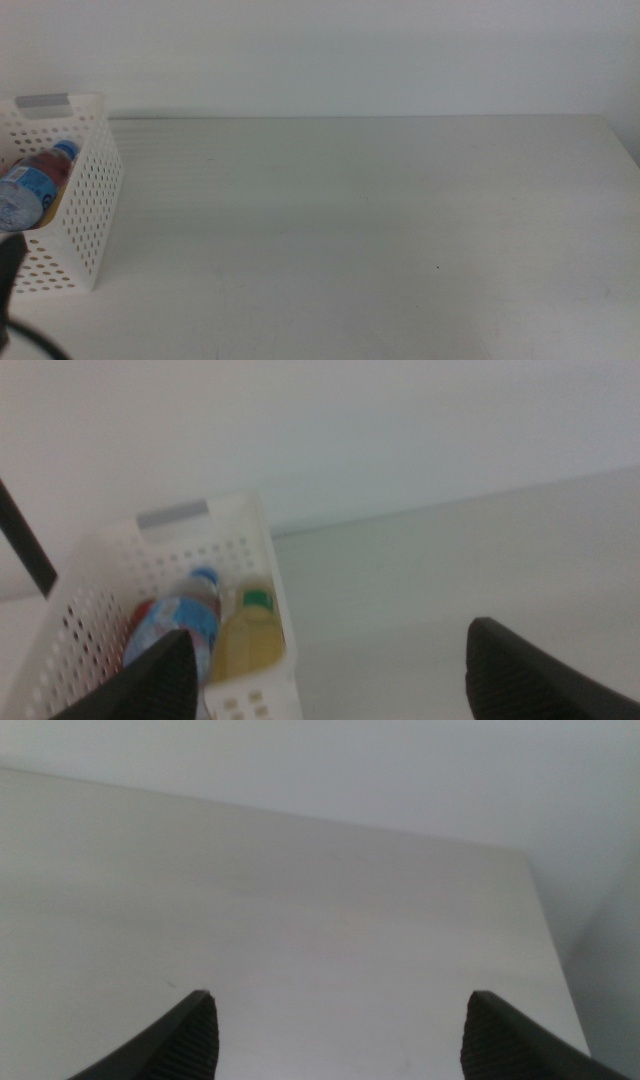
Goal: Use arms to grab the bottles and put them into the dustbin to the left of the table.
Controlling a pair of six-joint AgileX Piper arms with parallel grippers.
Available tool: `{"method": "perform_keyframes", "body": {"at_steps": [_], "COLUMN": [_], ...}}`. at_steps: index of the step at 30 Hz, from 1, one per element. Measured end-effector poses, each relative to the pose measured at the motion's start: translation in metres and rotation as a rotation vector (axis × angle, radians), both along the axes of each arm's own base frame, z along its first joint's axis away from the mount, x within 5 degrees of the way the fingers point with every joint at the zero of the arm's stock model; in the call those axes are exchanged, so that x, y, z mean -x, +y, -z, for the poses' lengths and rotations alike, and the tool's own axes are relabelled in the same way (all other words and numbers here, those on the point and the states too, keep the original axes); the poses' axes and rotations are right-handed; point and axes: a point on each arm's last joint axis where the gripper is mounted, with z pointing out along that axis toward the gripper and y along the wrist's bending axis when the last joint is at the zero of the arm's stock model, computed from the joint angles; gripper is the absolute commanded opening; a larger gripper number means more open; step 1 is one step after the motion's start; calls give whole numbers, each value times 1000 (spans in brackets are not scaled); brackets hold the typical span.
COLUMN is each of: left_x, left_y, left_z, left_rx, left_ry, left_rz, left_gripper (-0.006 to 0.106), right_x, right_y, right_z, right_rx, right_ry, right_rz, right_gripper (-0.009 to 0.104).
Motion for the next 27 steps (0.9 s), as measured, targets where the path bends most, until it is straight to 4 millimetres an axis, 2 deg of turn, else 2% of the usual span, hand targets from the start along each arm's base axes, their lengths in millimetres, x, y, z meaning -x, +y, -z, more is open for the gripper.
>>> {"method": "perform_keyframes", "body": {"at_steps": [7, 10, 16, 18, 23, 27], "left_x": [20, 23, 22, 22, 22, 22], "left_y": [1, 1, 1, 2, 3, 3], "left_z": [49, 67, 98, 102, 100, 100], "left_rx": [-2, -2, 1, 2, 5, 9], "left_ry": [-9, 0, -3, -29, -71, -71], "left_rz": [0, 0, -10, -16, -23, -23], "left_gripper": [85, 85, 85, 85, 85, 85], "right_x": [17, 17, 13, 11, 7, 7], "right_y": [-5, -5, -5, -5, -5, -5], "right_z": [58, 70, 81, 86, 103, 109], "right_rx": [-37, -48, -52, -52, -53, -52], "right_ry": [-5, -31, -43, -48, -57, -40], "right_rz": [89, 99, 103, 104, 107, 108], "right_gripper": [63, 63, 63, 63, 63, 63]}}
